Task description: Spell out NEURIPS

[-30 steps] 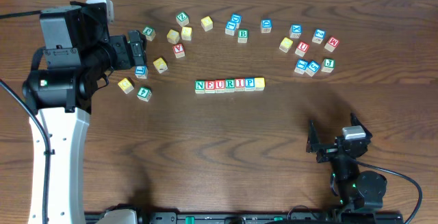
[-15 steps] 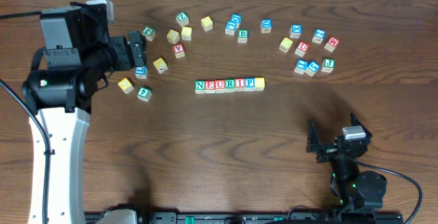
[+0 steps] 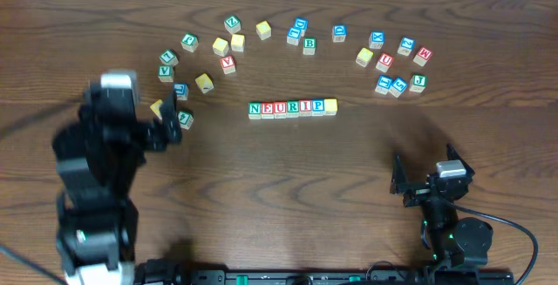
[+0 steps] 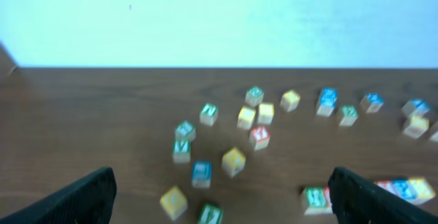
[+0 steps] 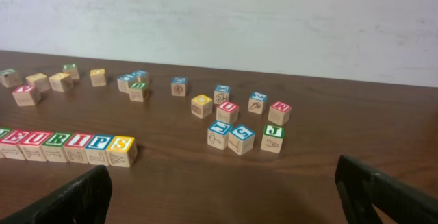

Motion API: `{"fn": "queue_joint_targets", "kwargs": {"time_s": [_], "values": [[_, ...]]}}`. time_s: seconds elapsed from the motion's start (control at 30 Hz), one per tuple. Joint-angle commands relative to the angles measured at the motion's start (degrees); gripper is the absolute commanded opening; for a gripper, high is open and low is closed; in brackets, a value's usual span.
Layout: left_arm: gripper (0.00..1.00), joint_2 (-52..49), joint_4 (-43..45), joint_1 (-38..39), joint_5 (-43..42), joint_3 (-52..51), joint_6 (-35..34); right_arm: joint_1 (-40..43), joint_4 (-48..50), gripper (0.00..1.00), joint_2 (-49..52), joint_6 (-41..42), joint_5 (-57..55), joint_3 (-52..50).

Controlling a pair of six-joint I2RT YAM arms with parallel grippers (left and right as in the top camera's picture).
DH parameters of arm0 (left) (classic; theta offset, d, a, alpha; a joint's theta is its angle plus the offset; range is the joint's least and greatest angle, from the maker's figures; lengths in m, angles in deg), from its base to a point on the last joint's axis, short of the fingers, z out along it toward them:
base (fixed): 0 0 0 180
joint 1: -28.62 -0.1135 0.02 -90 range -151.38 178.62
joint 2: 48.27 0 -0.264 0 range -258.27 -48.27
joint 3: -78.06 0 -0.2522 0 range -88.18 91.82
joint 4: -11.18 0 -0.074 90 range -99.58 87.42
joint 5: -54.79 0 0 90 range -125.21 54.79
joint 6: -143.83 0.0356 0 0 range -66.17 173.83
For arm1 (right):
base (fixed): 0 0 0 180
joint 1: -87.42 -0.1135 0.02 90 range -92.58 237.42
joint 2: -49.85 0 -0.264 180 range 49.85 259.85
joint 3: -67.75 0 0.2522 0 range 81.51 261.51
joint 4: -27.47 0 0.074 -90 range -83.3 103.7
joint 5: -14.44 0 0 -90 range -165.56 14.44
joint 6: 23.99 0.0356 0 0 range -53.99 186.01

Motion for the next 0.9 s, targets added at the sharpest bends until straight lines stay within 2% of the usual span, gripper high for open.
{"fn": "queue_joint_targets", "kwargs": {"time_s": [0.0, 0.17, 0.33, 0.6, 0.73, 0.87], "values": [[0.98, 8.6, 5.6, -0.4, 2.3, -12.2, 1.0, -0.2, 0.0, 0.99, -0.5, -0.7, -0.4, -0.3], [0.98, 19.5, 12.2, -0.4, 2.5, -25.4, 1.0, -0.2, 0.0, 0.99, -0.5, -0.7, -0.4, -0.3], [0.98, 29.5, 13.3, -0.4, 4.0, -33.5, 1.0, -0.2, 0.0, 0.99, -0.5, -0.7, -0.4, -0.3], [0.98, 40.4, 12.9, -0.4, 4.0, -40.6, 0.8, -0.2, 0.0, 0.99, -0.5, -0.7, -0.4, -0.3], [0.97, 42.4, 9.6, -0.4, 4.0, -42.4, 0.8, -0.2, 0.0, 0.99, -0.5, -0.7, -0.4, -0.3], [0.98, 42.4, 9.8, 0.5, 4.5, -42.8, 0.6, -0.2, 0.0, 0.99, -0.5, -0.7, -0.4, -0.3]]}}
